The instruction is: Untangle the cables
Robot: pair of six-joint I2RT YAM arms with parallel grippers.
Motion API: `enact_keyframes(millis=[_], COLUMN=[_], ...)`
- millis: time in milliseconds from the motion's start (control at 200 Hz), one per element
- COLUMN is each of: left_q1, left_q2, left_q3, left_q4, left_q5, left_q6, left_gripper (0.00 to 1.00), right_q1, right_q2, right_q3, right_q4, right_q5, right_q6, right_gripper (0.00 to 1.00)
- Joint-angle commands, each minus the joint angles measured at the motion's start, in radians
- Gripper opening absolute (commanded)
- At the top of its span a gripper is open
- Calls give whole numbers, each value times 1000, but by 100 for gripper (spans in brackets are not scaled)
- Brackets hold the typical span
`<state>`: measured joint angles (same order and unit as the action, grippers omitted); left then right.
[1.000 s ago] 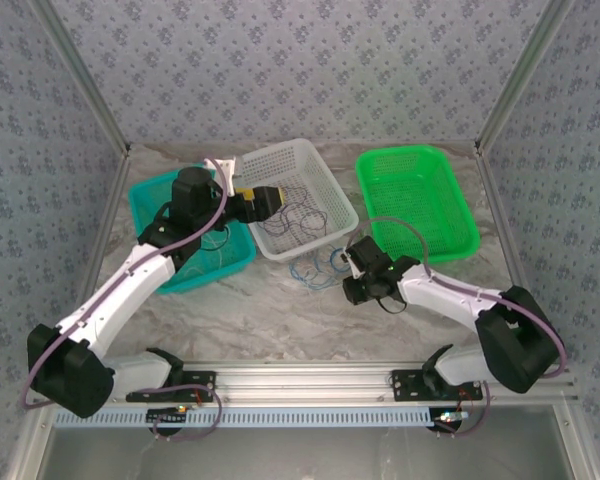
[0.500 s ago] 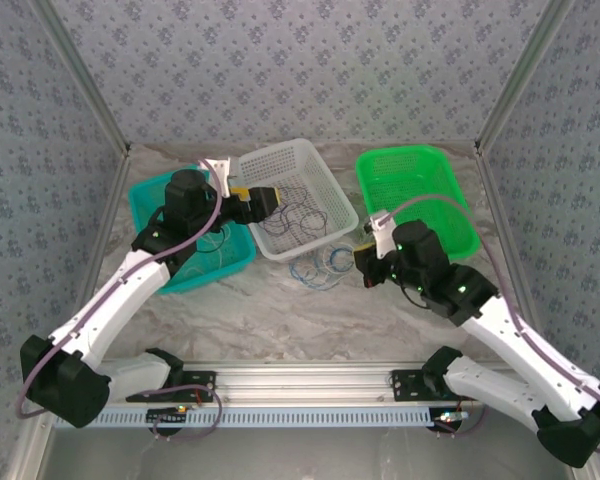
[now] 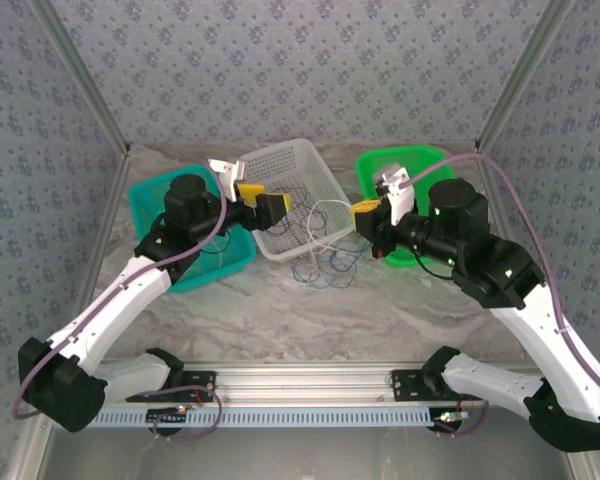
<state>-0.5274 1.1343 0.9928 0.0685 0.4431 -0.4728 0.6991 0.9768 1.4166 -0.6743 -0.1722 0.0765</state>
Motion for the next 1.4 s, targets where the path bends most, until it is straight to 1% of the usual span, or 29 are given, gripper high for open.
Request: enact_keyframes(millis=[0,225,410,505,655,735,765,789,879,914,994,1039,1124,1224,1304,1394], left_q1=[-22,-45,-79,-109,-175,-189,-189,-190,-191,-189,-189,-190,-188,-189,-188,-190], left_q2=[-22,-29,-15,0,41,65,73,83,105,106,98,91,78,70,67,64], left_q3=[-5,-25,-12,1,50,67,74,80,110,114,106,98,97,124,150,161], left_q4=[99,214,250,246,190,181,176,166,112,105,109,108,80,-6,-53,-59], left_q5=[66,107,148,153,149,148,148,147,152,153,139,118,60,-28,-51,-24], left_q6=[34,21,30,48,105,116,118,120,126,125,130,135,154,182,196,196], left_gripper=[99,99,97,96,94,92,90,84,55,46,30,22,14,2,1,0], right_q1=[0,-2,-1,-1,-2,-1,0,-1,-1,-1,-7,-9,-16,-21,-25,-31], right_q2=[15,44,55,57,81,87,86,85,76,72,63,56,42,31,36,65], right_q3=[57,64,34,27,48,48,45,43,39,38,31,23,3,-15,-29,-30], right_q4=[17,17,39,68,69,68,69,69,102,99,85,78,78,20,-21,-79], right_q5=[-58,-76,-73,-85,-103,-121,-127,-132,-146,-150,-151,-147,-138,-93,-40,28], right_q6=[-14,-24,-17,-15,-11,-8,-9,-11,-9,-11,-14,-15,-12,-10,-11,-9], right_gripper=[1,1,0,0,0,0,0,0,0,0,0,0,0,2,8,7])
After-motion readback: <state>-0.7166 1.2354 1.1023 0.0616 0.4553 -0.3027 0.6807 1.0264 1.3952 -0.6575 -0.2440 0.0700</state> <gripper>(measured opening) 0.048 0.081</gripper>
